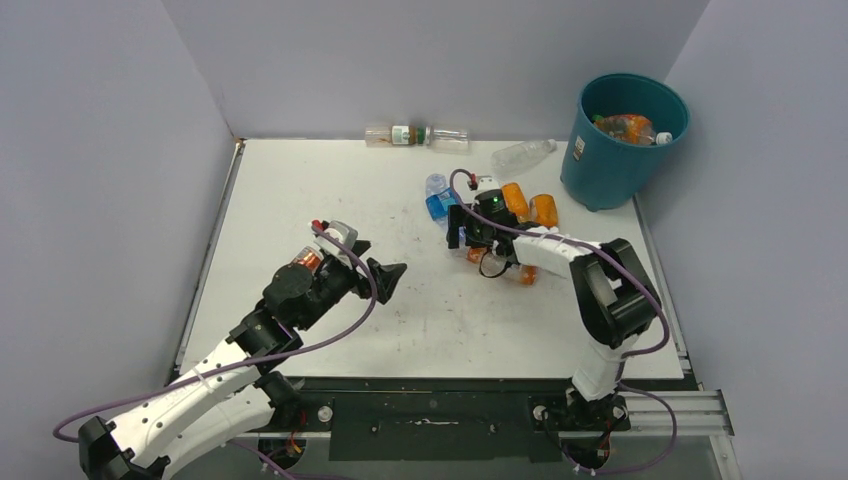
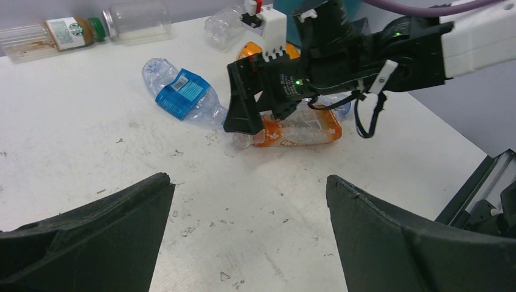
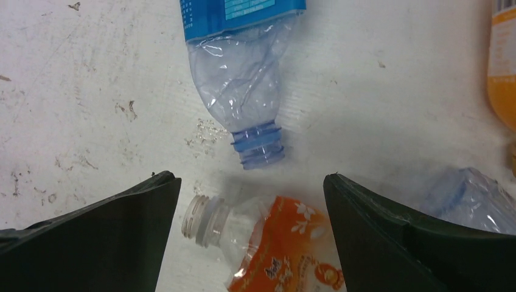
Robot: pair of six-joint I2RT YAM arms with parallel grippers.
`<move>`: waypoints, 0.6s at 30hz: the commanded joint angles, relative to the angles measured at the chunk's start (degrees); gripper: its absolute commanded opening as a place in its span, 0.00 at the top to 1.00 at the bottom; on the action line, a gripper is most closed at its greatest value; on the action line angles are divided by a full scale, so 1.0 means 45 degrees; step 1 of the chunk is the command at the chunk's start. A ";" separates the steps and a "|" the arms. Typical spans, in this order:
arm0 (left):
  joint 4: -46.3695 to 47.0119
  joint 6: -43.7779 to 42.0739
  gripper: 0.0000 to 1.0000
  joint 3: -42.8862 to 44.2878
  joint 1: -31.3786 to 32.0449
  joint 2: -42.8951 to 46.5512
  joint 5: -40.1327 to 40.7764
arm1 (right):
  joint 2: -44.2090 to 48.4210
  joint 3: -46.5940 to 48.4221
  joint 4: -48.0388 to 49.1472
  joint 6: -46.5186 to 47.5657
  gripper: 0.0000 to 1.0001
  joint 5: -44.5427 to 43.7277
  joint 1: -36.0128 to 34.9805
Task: Put the plastic bottles in the bin
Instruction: Pick up the plastic bottle at the center of the board.
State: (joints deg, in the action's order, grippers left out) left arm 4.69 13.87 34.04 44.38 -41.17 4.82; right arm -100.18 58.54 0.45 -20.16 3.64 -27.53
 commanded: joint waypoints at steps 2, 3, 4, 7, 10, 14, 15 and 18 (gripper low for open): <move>0.0149 -0.0386 0.04 0.0481 0.0189 0.0089 0.0318 | -0.1043 0.1498 0.0291 0.0785 0.09 -0.0239 -0.0268; 0.0150 -0.0387 0.04 0.0467 0.0205 0.0072 0.0331 | -0.1000 0.1460 0.0232 0.0872 0.09 -0.0359 -0.0398; 0.0140 -0.0404 0.04 0.0465 0.0222 0.0069 0.0320 | -0.0870 0.1348 0.0176 0.0966 0.09 -0.0563 -0.0554; 0.0150 -0.0382 0.04 0.0473 0.0242 0.0060 0.0207 | -0.0218 0.0909 -0.0521 0.1421 0.07 -0.1282 -0.1107; 0.0268 -0.0324 0.04 0.0491 0.0255 0.0058 -0.0080 | 0.0783 -0.0100 -0.0676 0.1335 0.05 -0.1523 -0.1230; 0.0400 -0.0232 0.04 0.0453 0.0231 0.0073 -0.0350 | 0.1844 -0.1035 -0.1079 0.1429 0.01 -0.1743 -0.1332; 0.0418 -0.0212 0.04 0.0451 0.0235 0.0079 -0.0383 | 0.1988 -0.1120 -0.1260 0.1494 0.01 -0.2066 -0.1425; 0.0469 -0.0191 0.04 0.0424 0.0219 0.0104 -0.0421 | 0.2427 -0.1455 -0.1535 0.1573 0.00 -0.2707 -0.1717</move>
State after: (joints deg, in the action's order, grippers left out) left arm 4.71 12.88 34.04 45.23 -41.17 4.16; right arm -92.73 53.49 -5.21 -14.28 -3.22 -34.15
